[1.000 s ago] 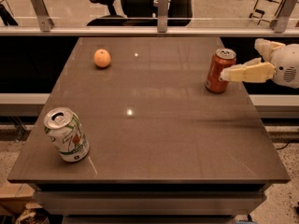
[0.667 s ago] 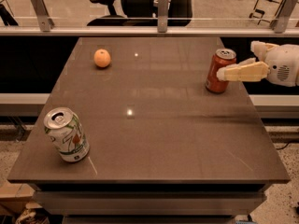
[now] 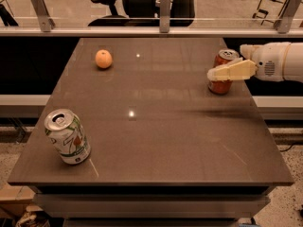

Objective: Move coke can near orange

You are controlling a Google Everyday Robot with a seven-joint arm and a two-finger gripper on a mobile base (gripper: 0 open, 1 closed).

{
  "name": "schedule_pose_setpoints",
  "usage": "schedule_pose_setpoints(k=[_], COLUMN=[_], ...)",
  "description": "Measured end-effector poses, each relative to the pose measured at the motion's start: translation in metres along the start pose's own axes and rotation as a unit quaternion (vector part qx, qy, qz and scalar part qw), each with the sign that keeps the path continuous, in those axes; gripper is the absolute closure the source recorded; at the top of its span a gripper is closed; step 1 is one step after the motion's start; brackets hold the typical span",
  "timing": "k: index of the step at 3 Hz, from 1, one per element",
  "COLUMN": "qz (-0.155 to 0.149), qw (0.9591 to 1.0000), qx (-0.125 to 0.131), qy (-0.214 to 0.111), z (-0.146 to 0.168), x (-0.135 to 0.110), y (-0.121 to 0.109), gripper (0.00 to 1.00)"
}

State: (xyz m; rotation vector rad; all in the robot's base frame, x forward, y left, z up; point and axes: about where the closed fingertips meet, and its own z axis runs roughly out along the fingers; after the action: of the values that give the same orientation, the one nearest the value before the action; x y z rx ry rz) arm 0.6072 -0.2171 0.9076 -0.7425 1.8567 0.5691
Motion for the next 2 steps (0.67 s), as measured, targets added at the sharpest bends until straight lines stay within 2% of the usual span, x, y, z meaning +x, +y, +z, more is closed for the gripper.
schedule_pose_setpoints(k=[1,2], qz=[0.022,0.049], qw=[0.9995,0.997], qx=[-0.012,-0.023], qy=[-0.017,-0.055], z=[0.0091,0.0096], x=[0.0106,0.0159], y=[0.0026,0.005], gripper=[0.0,0.0])
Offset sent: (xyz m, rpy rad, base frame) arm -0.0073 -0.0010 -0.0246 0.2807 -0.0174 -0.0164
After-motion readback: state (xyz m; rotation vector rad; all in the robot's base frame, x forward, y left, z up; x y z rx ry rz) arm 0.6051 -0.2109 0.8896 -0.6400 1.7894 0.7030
